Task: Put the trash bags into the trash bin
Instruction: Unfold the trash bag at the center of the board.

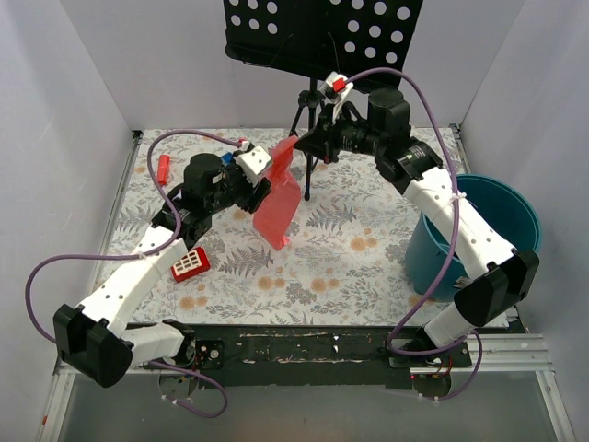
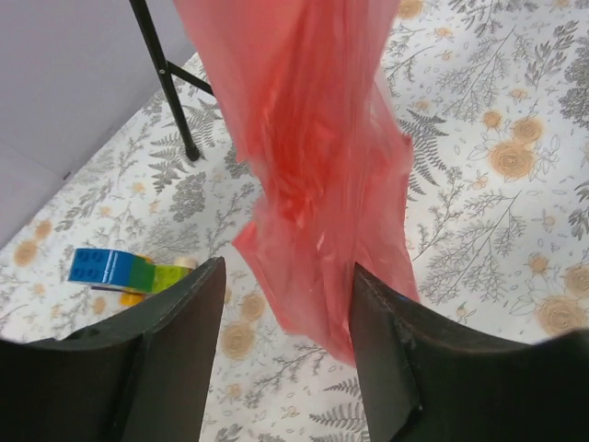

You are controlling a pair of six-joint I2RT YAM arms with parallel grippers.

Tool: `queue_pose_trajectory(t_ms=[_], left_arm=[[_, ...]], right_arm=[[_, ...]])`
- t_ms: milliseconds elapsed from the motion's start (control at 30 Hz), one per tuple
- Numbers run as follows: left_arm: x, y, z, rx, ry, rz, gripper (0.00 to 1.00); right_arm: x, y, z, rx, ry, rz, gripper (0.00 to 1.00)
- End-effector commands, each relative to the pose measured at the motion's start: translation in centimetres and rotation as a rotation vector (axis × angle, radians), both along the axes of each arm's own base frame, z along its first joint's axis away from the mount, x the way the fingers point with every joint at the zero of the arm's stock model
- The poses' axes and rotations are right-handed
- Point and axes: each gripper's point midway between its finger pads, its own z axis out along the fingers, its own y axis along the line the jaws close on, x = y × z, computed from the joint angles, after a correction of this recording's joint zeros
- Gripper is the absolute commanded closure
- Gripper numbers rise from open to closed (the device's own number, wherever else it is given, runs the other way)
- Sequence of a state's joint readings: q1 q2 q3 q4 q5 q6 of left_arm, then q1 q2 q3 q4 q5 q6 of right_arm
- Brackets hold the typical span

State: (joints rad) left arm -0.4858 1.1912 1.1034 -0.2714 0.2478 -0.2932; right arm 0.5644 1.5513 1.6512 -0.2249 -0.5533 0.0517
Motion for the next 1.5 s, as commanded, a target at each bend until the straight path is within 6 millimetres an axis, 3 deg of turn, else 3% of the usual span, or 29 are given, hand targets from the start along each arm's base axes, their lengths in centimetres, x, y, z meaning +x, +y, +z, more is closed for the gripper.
queue_pose_trajectory(t_ms=[0, 100, 200, 500, 600, 700, 733, 767, 800, 1000, 1100, 1167, 1300, 1467], left_arm=[[-1.3, 0.8, 3.4, -0.058, -0.077, -0.002, 0.43], [-2.3, 1.1, 6.4, -0.132, -0.162, 0.003, 0.42], [-3.1, 0.8, 8.1, -0.173, -0.183, -0.020, 0.50], [-1.8, -1.7, 7.0, -0.141, -0.153, -0.098, 0.51], [0.0, -2.0, 6.1, -0.122, -0.154, -0.052, 0.50], [1.9, -2.1, 5.2, -0.091, -0.154, -0.007, 0.65], [2.2, -2.2, 4.9, -0.080, -0.150, -0.009, 0.75], [2.2, -2.2, 4.8, -0.077, -0.148, -0.009, 0.93], [2.2, -2.3, 4.9, -0.081, -0.147, -0.011, 1.00], [-0.5, -2.7, 8.0, -0.155, -0.157, -0.104, 1.00], [-1.6, -2.7, 8.8, -0.195, -0.129, -0.117, 1.00], [-1.8, -2.3, 9.0, -0.217, -0.111, -0.097, 1.00], [-1.8, -1.8, 9.4, -0.234, -0.117, -0.072, 1.00], [-1.8, -1.9, 10.0, -0.240, -0.135, -0.080, 1.00]], right_arm=[[-0.1, 0.5, 3.7, 0.078, -0.043, 0.027, 0.99], [1.2, -0.1, 3.6, 0.079, -0.005, -0.078, 0.99], [1.6, -0.3, 3.6, 0.084, 0.030, -0.125, 0.99], [0.6, 0.8, 4.0, 0.117, 0.073, -0.125, 0.99], [0.4, 1.4, 4.3, 0.122, 0.069, -0.114, 0.99], [0.3, 1.5, 4.3, 0.123, 0.070, -0.110, 0.99], [0.4, 1.4, 4.3, 0.122, 0.068, -0.114, 0.99], [0.3, 1.3, 4.3, 0.122, 0.066, -0.117, 0.99], [0.4, 1.3, 4.3, 0.118, 0.059, -0.122, 0.99], [2.7, -0.6, 1.6, 0.026, 0.023, -0.265, 0.98], [3.2, -1.2, 1.0, 0.016, 0.021, -0.289, 0.63], [2.9, -1.2, 1.3, 0.022, 0.012, -0.258, 0.49], [1.7, -1.2, 1.9, 0.041, 0.005, -0.184, 0.36], [-0.3, -1.8, 1.3, 0.077, 0.077, -0.088, 0.35]])
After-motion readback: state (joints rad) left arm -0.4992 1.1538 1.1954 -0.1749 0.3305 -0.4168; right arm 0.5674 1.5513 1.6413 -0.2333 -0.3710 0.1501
